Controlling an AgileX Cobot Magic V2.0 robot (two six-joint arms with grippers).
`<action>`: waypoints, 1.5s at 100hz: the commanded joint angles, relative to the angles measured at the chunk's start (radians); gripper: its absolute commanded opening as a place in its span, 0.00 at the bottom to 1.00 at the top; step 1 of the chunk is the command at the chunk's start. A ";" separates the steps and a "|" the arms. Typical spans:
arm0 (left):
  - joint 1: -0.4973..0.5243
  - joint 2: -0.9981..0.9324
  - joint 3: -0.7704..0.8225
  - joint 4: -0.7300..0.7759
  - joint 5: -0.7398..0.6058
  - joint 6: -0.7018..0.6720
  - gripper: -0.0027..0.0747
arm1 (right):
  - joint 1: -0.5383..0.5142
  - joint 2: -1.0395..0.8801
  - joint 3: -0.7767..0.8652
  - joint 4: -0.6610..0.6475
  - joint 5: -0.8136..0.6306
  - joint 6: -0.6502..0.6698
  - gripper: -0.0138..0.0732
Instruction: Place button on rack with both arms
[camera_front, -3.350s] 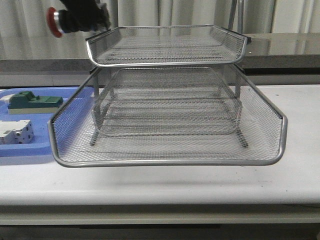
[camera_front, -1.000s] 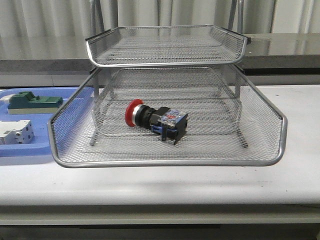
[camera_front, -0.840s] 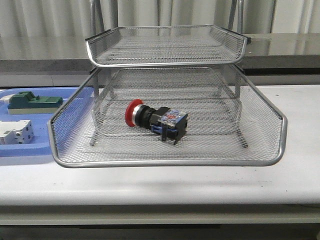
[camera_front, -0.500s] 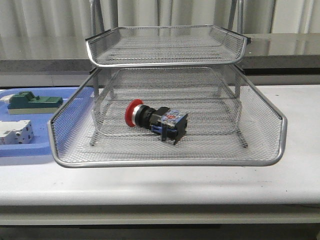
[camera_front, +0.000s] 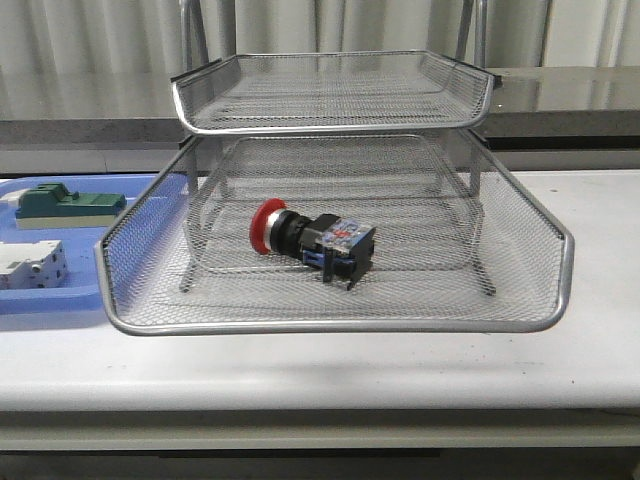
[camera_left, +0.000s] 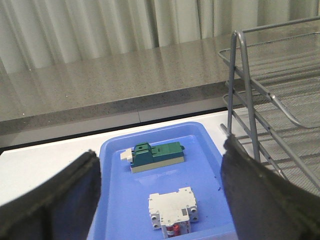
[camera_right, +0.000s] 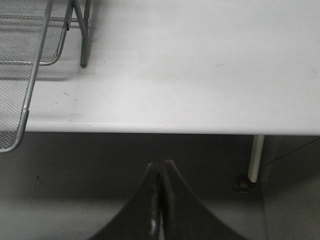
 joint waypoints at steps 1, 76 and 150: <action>0.001 0.002 -0.023 -0.015 -0.106 -0.011 0.67 | -0.004 0.004 -0.022 -0.018 -0.054 0.000 0.08; 0.001 0.002 -0.023 -0.015 -0.111 -0.011 0.01 | -0.004 0.004 -0.022 -0.018 -0.054 0.000 0.08; 0.001 0.002 -0.023 -0.015 -0.111 -0.011 0.01 | -0.002 0.092 -0.016 0.148 -0.302 -0.051 0.08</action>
